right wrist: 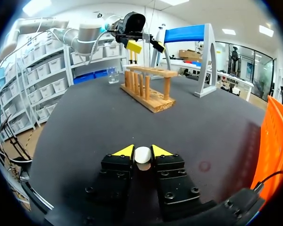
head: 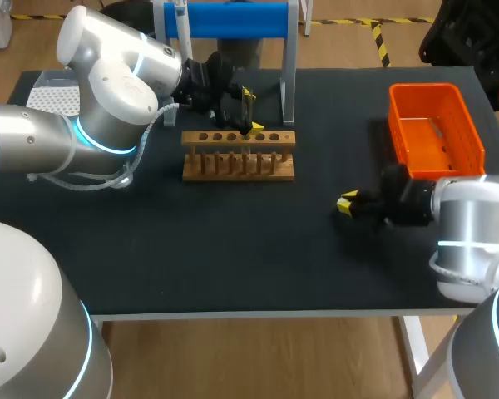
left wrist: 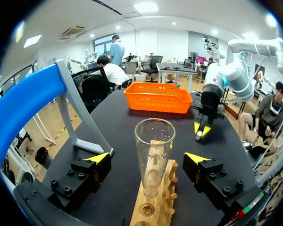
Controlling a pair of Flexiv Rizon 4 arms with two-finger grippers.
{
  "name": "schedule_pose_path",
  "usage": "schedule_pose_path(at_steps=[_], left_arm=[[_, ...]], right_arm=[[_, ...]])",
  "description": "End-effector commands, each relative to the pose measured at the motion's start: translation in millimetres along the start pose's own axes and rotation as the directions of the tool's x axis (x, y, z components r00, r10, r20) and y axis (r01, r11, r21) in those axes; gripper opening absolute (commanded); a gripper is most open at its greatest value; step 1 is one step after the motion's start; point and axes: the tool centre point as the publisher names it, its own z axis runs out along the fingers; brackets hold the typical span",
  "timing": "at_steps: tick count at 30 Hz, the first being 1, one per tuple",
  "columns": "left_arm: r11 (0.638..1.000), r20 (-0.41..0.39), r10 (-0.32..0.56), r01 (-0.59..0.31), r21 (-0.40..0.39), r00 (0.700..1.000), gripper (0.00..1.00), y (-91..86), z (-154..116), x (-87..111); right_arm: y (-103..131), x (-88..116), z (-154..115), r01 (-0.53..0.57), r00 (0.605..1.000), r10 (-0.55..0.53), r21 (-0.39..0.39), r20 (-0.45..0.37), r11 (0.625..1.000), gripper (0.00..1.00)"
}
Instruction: Invert the test tube, pick up the pipette, mount the tip to pipette, aspirate from beaker and dispense into the tube, eject the tip, return the pipette, and cap with the stopper.
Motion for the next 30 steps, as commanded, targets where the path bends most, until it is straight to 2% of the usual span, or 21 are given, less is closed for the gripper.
schedule_pose_path(at_steps=[1, 13, 18, 25, 30], left_arm=[[1.000, -0.004, 0.000, 0.000, 0.001, 1.000, 1.00, 0.5, 0.6, -1.5], [1.000, -0.004, 0.000, 0.000, 0.001, 1.000, 1.00, 0.5, 0.6, -1.5], [1.000, -0.004, 0.000, 0.000, 0.001, 1.000, 1.00, 0.5, 0.6, -1.5], [1.000, -0.004, 0.000, 0.000, 0.001, 1.000, 1.00, 0.5, 0.6, -1.5], [1.000, -0.004, 0.000, 0.000, 0.001, 1.000, 1.00, 0.5, 0.6, -1.5]], right_arm=[[8.6, 1.0, -7.6, -0.023, 1.000, 0.023, -0.011, -0.021, 1.000, 0.00], [51.9, -9.6, -18.8, 0.052, 0.995, -0.056, -0.059, -0.081, 0.997, 0.00], [73.6, -12.6, -18.7, 0.110, 0.980, -0.116, -0.044, -0.164, 0.993, 0.00], [114.5, -16.2, -22.5, 0.163, 0.958, -0.176, -0.075, -0.228, 0.984, 0.00], [141.4, -14.2, -26.2, 0.200, 0.928, -0.223, -0.106, -0.299, 0.974, 0.00]])
